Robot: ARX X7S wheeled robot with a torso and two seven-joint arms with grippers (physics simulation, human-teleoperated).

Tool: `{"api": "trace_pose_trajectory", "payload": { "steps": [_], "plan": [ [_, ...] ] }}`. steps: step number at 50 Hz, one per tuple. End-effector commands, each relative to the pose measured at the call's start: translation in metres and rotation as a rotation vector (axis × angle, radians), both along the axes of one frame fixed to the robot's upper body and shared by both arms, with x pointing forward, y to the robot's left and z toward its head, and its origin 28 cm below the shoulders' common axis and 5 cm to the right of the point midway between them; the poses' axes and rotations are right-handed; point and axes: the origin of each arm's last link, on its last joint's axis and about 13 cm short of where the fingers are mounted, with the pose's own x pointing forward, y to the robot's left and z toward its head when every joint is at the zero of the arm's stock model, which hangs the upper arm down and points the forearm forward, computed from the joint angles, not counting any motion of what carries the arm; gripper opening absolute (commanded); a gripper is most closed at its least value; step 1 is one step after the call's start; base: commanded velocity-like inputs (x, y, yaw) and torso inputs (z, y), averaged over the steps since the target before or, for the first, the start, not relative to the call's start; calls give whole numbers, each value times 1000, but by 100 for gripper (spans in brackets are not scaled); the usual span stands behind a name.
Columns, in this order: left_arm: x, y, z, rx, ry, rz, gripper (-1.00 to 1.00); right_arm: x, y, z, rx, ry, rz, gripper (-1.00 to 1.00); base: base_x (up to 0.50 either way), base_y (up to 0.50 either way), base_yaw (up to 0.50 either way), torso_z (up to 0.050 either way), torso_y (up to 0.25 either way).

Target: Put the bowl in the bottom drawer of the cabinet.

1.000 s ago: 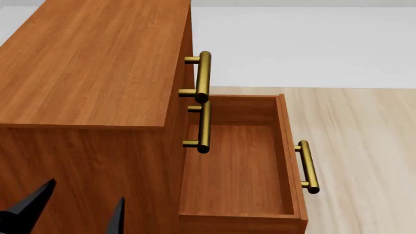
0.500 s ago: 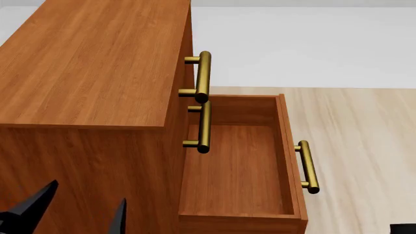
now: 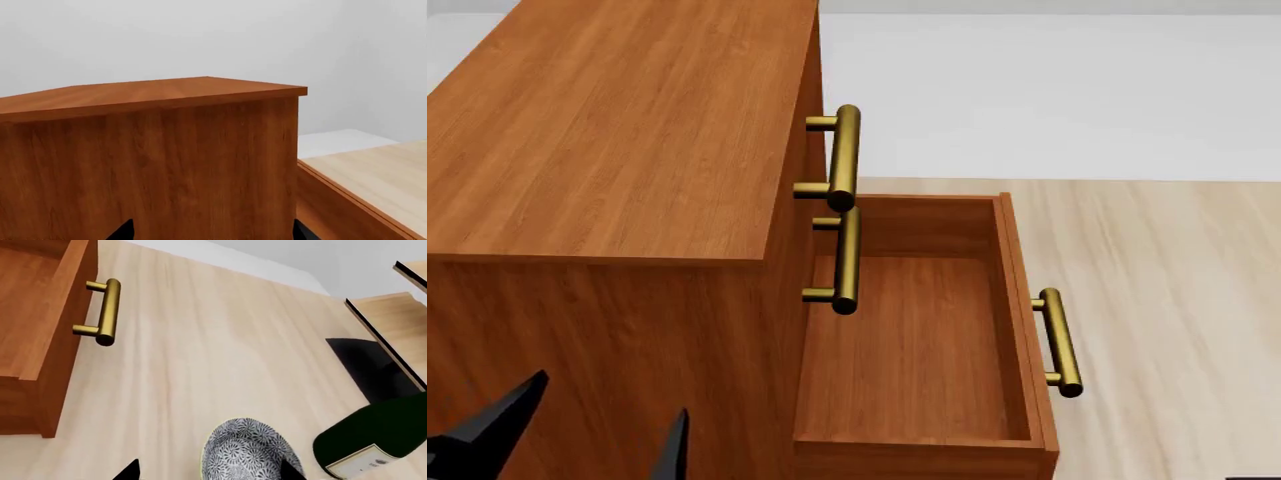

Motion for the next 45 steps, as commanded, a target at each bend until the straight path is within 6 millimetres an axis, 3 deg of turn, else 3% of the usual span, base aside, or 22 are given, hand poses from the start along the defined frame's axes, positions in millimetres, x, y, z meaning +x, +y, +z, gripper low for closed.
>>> {"api": "trace_pose_trajectory", "payload": {
  "steps": [1, 24, 45],
  "plan": [
    [0, 0, 0, 0, 0, -1, 100, 0, -2, -3, 23, 13, -19, 100, 0, 0, 0, 0, 0],
    [0, 0, 0, 5, 0, -2, 100, 1, -2, -5, 16, 29, -23, 100, 0, 0, 0, 0, 0],
    [0, 1, -3, 6, 3, 0, 100, 18, -6, -15, 9, 107, -39, 100, 0, 0, 0, 0, 0]
  ]
}}
